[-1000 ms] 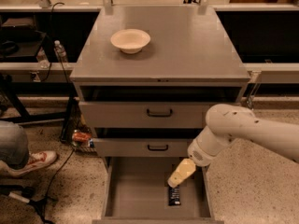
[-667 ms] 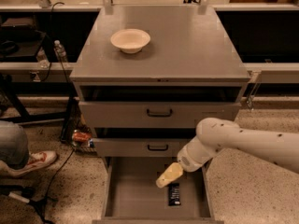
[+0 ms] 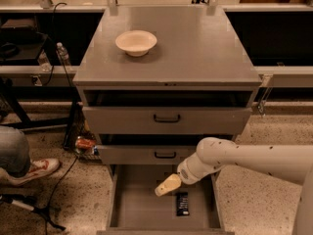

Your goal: Pick rxbar blueberry from bottom drawer and place on counter

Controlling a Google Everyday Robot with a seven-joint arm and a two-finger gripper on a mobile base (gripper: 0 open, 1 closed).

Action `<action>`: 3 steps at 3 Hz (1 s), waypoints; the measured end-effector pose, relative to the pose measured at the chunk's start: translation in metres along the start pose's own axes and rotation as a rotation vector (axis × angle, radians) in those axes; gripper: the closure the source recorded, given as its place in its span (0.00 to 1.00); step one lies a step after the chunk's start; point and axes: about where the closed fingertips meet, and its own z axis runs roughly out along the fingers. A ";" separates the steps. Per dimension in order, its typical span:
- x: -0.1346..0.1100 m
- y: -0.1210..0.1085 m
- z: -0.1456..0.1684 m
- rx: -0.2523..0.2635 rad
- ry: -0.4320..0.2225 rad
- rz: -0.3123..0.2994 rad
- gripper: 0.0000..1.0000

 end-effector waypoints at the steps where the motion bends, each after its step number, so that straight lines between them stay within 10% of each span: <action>1: 0.000 -0.023 0.016 0.065 0.010 0.064 0.00; 3: 0.017 -0.102 0.091 0.210 0.042 0.311 0.00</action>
Offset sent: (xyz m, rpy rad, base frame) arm 0.0694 -0.0498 -0.1078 -0.2134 0.0163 -0.3549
